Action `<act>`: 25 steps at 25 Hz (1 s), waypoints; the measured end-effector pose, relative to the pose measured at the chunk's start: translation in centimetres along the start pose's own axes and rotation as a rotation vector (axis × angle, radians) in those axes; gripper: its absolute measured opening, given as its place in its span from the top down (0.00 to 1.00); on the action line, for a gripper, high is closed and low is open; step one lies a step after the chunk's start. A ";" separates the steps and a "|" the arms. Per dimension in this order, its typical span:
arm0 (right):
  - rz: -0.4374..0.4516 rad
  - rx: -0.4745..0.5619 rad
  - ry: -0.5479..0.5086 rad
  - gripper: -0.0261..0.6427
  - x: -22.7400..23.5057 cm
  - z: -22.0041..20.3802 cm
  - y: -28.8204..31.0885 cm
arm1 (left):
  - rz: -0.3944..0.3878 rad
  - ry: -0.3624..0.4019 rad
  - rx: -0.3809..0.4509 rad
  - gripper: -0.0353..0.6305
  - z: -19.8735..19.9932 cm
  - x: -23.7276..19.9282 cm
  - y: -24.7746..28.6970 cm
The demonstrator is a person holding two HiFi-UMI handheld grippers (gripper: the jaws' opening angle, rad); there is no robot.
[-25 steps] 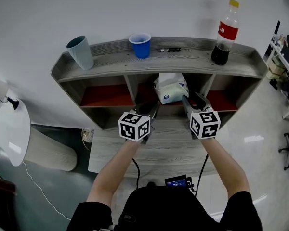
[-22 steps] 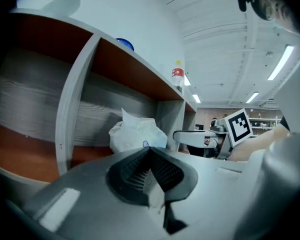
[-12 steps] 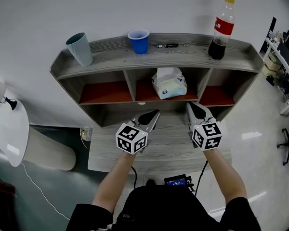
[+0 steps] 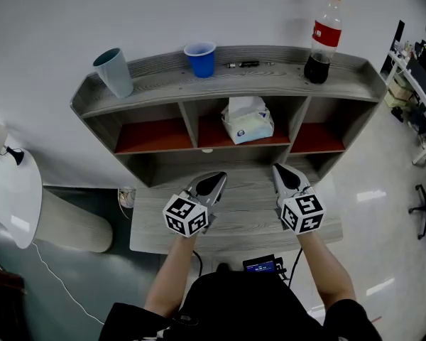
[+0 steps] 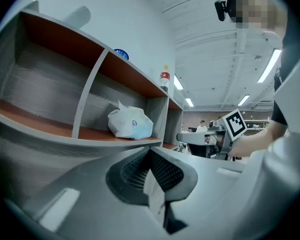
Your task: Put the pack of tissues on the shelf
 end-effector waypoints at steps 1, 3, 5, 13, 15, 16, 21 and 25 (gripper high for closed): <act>-0.003 -0.001 0.011 0.96 0.0 -0.3 -0.1 | -0.007 0.001 0.002 0.95 -0.3 0.0 -0.2; -0.008 -0.007 0.028 0.96 0.0 -0.9 -0.2 | -0.016 -0.001 0.003 0.95 -0.7 0.2 -0.5; -0.010 -0.013 0.038 0.96 0.1 -1.4 -0.3 | -0.016 -0.001 0.005 0.95 -1.1 0.3 -0.6; 0.014 -0.019 0.041 0.96 0.1 -1.8 -0.3 | 0.003 0.012 -0.013 0.95 -1.9 0.8 -0.3; 0.014 -0.019 0.045 0.96 0.3 -1.8 -0.4 | 0.003 0.010 -0.015 0.95 -2.1 1.0 -0.2; 0.015 -0.020 0.046 0.96 0.4 -1.9 -0.4 | 0.004 0.006 -0.016 0.95 -2.1 1.1 -0.2; 0.030 -0.026 0.050 0.96 1.0 -2.2 -0.8 | 0.026 -0.019 -0.022 0.95 -2.8 1.5 -0.1; 0.051 -0.036 0.059 0.96 1.5 -2.6 -1.3 | 0.055 -0.026 -0.029 0.96 -3.4 2.1 0.0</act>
Point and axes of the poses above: the fingertips, and each gripper's own axes: y forward along the fingers, x to its right, z out of its top, the point moved 4 cm from there along -y, backward along the fingers, and after that the axes turned 3 degrees about y, right-handed, at the moved point
